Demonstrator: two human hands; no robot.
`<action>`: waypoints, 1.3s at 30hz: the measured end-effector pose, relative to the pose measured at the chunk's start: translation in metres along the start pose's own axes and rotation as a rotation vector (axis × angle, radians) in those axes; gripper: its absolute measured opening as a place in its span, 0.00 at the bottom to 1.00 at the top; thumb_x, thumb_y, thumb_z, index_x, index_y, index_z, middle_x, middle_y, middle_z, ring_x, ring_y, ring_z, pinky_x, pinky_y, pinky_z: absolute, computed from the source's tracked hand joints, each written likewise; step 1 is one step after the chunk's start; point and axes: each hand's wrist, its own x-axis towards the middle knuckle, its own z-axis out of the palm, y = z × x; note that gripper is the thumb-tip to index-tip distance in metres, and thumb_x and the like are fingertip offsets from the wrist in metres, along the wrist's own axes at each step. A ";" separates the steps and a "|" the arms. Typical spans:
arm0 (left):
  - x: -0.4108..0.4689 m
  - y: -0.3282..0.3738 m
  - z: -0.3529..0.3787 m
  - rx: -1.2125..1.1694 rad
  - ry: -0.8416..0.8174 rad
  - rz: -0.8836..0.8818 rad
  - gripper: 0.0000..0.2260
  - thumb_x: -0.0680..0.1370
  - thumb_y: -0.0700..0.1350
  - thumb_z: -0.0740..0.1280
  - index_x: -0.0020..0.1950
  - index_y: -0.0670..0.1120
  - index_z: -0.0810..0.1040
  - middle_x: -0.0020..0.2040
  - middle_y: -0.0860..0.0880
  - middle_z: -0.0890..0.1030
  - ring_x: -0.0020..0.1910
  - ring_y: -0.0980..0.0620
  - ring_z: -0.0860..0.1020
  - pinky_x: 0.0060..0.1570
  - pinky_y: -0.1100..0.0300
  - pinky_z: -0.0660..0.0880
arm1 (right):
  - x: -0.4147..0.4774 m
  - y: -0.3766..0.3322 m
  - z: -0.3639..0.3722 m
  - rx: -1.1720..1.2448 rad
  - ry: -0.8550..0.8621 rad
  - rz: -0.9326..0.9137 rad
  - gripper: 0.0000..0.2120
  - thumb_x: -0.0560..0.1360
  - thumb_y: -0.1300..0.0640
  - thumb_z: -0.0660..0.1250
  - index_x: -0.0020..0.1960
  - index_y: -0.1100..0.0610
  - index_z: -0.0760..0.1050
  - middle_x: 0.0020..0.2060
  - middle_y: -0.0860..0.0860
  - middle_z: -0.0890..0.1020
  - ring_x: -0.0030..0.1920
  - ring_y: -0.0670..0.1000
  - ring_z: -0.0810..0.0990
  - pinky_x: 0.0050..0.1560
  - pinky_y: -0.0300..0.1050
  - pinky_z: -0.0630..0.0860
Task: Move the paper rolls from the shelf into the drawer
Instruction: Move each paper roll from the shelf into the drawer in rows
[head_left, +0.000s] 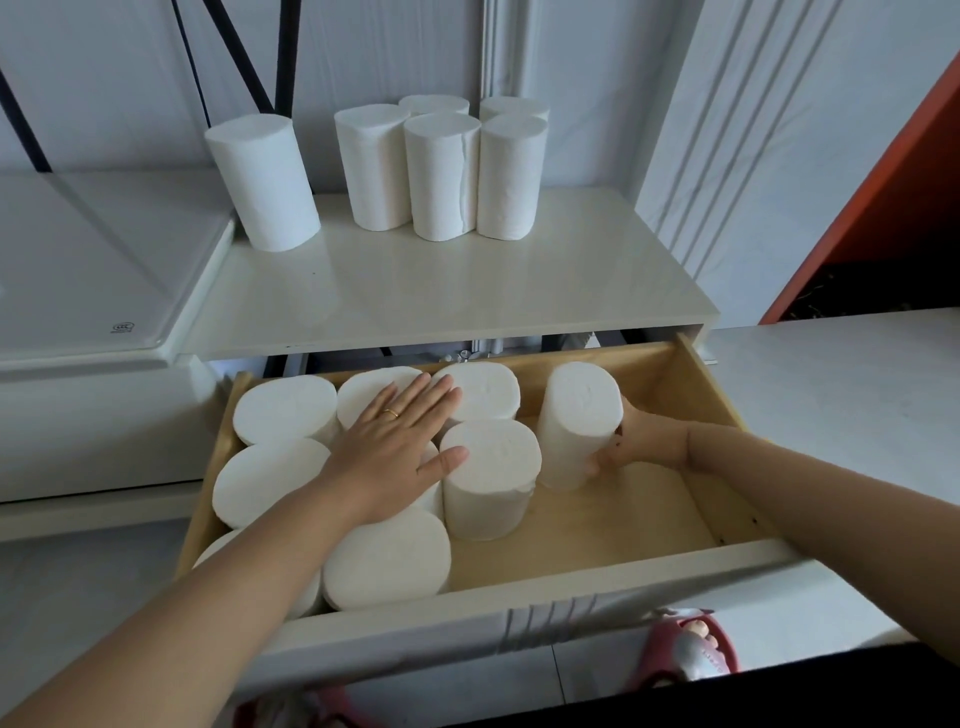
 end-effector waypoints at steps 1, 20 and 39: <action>0.000 0.000 0.000 -0.003 0.000 0.001 0.33 0.72 0.68 0.33 0.73 0.55 0.33 0.74 0.60 0.33 0.70 0.62 0.29 0.71 0.59 0.31 | -0.005 -0.003 -0.006 0.078 -0.065 0.008 0.60 0.57 0.49 0.82 0.77 0.47 0.47 0.70 0.46 0.67 0.71 0.49 0.66 0.69 0.47 0.68; 0.000 0.003 -0.002 -0.005 0.003 0.000 0.34 0.72 0.67 0.35 0.76 0.54 0.38 0.74 0.59 0.36 0.72 0.61 0.32 0.71 0.59 0.33 | -0.033 -0.035 -0.008 -0.062 0.001 0.108 0.19 0.72 0.48 0.72 0.59 0.47 0.70 0.55 0.48 0.78 0.54 0.47 0.79 0.46 0.39 0.80; 0.000 0.002 -0.003 0.002 -0.009 -0.006 0.34 0.72 0.67 0.35 0.76 0.54 0.37 0.74 0.59 0.35 0.72 0.61 0.33 0.72 0.58 0.34 | -0.060 -0.059 0.068 0.100 -0.235 0.399 0.35 0.63 0.32 0.67 0.53 0.62 0.80 0.41 0.55 0.82 0.32 0.46 0.77 0.33 0.33 0.74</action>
